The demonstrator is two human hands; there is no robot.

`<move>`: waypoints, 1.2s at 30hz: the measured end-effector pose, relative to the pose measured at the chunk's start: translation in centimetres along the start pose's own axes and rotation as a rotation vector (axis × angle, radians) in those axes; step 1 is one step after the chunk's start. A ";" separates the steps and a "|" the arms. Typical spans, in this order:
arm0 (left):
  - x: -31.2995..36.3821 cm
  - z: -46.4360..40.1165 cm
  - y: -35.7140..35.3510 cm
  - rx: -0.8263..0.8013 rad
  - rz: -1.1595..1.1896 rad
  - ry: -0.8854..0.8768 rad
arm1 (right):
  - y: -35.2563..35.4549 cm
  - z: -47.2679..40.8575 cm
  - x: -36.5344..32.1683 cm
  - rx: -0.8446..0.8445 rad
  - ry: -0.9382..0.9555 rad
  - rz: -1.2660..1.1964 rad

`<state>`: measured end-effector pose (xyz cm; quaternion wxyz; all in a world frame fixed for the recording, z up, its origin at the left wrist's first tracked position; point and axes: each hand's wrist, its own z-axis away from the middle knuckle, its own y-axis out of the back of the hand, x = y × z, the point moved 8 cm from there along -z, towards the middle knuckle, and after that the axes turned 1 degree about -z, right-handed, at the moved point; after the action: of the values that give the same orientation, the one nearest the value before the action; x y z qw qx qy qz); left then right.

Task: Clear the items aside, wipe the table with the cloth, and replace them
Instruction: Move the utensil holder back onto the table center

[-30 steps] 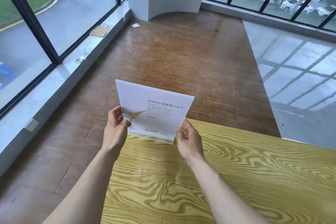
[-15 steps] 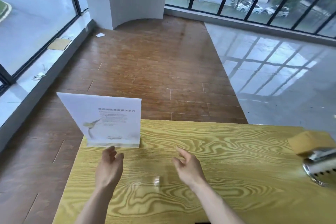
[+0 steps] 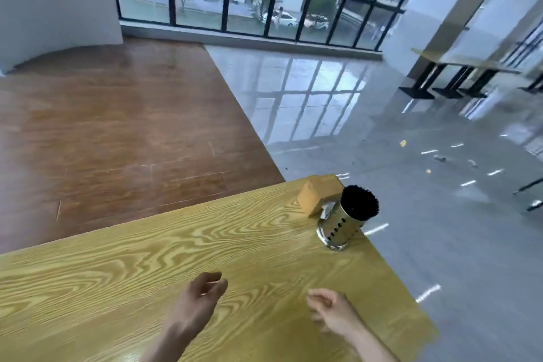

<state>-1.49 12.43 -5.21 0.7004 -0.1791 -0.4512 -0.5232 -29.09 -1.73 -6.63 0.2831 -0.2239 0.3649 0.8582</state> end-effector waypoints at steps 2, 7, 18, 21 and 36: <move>2.6 -1.5 -5.6 -0.039 0.012 -0.006 | 5.3 -2.5 1.7 0.033 -0.025 -0.044; 9.3 -5.7 -18.8 -0.090 0.007 -0.021 | 16.1 -8.8 4.2 0.115 -0.027 -0.193; 17.5 -13.1 -32.2 -0.081 0.080 -0.086 | 22.7 -18.3 -0.9 0.118 0.188 -0.223; 17.4 -13.7 -33.0 -0.095 0.141 -0.080 | 21.8 -19.5 -1.6 0.051 0.226 -0.238; 13.5 -9.4 -17.5 0.173 0.277 -0.116 | 9.0 -14.7 -10.6 -0.023 0.362 -0.118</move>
<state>-12.39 -8.86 -2.99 0.7515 -0.2086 -0.5050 -0.3697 -24.47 -21.44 -5.19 0.2603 -0.3988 0.3862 0.7899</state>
